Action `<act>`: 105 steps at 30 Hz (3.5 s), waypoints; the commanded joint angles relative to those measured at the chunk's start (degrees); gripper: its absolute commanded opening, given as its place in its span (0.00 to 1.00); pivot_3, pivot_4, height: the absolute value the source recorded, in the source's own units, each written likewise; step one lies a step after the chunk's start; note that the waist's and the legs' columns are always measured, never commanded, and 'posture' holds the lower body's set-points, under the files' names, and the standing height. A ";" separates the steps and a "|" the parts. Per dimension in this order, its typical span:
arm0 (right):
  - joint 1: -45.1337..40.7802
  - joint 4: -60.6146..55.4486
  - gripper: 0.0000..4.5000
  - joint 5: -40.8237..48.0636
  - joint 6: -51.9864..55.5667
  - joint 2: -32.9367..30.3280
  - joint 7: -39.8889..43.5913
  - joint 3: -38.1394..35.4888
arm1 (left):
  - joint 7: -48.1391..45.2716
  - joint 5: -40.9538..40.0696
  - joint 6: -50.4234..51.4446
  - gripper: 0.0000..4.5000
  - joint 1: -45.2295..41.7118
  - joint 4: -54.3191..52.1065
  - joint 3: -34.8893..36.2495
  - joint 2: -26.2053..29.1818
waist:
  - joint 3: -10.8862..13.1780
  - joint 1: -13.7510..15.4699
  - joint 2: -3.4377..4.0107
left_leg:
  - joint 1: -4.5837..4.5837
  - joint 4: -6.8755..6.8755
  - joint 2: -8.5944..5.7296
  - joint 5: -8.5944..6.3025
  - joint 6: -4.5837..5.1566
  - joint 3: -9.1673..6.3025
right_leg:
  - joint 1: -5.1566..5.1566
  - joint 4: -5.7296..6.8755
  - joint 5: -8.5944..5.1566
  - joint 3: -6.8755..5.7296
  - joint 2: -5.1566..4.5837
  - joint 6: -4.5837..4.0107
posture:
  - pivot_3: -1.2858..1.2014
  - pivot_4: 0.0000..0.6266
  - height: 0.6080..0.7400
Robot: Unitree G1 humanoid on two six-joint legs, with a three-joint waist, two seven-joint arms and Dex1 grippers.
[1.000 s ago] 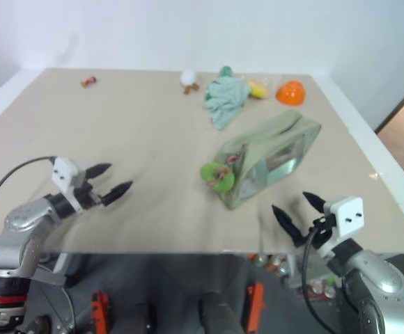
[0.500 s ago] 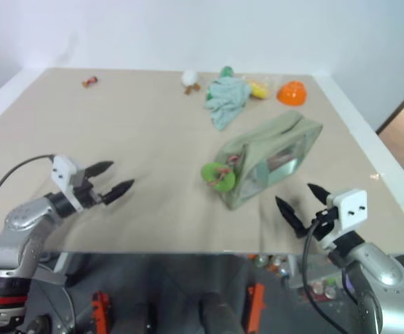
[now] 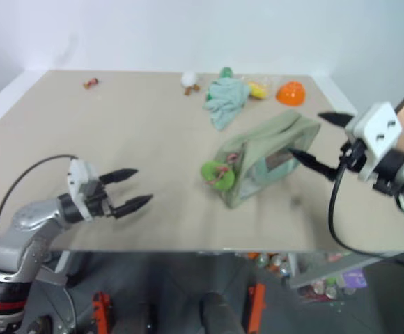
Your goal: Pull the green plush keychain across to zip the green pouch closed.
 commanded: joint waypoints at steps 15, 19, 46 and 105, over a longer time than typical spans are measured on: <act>-33.19 41.02 1.00 -14.93 -31.43 5.08 25.08 18.24 | -0.51 -4.02 4.62 1.00 -3.56 -6.65 -1.27 1.43 | 0.32 -0.30 0.50 | -0.06 -0.25 -0.21 -0.04 0.00 -0.02 | -0.09 0.01 0.04 -0.03 -0.29 0.09 | 0.52 0.24 1.00; -34.33 42.79 0.89 -16.09 -34.38 6.35 26.73 19.19 | -0.26 -3.61 4.23 1.00 -3.71 -6.32 -1.58 1.38 | 0.32 -0.30 0.50 | -0.04 -0.22 -0.23 -0.04 -0.01 -0.03 | -0.02 0.01 0.03 -0.06 -0.32 0.11 | 0.52 0.24 1.00; -32.66 12.95 0.01 -11.72 2.30 8.50 24.44 19.68 | -2.07 0.77 -1.41 1.00 -5.75 2.31 -0.17 2.10 | 0.51 -0.28 0.82 | -0.02 -0.14 -0.25 -0.03 -0.01 -0.15 | 0.00 0.09 0.02 -0.25 -0.38 0.16 | 0.52 0.24 1.00; 2.28 -24.51 0.95 3.21 37.16 18.79 -15.23 -6.82 | -4.73 0.29 -1.85 1.00 -7.24 4.80 -0.20 3.72 | 0.45 0.70 0.76 | -0.42 0.02 -0.25 0.26 -0.05 -0.76 | -0.16 0.19 0.08 -0.68 -0.27 0.13 | 0.52 0.24 1.00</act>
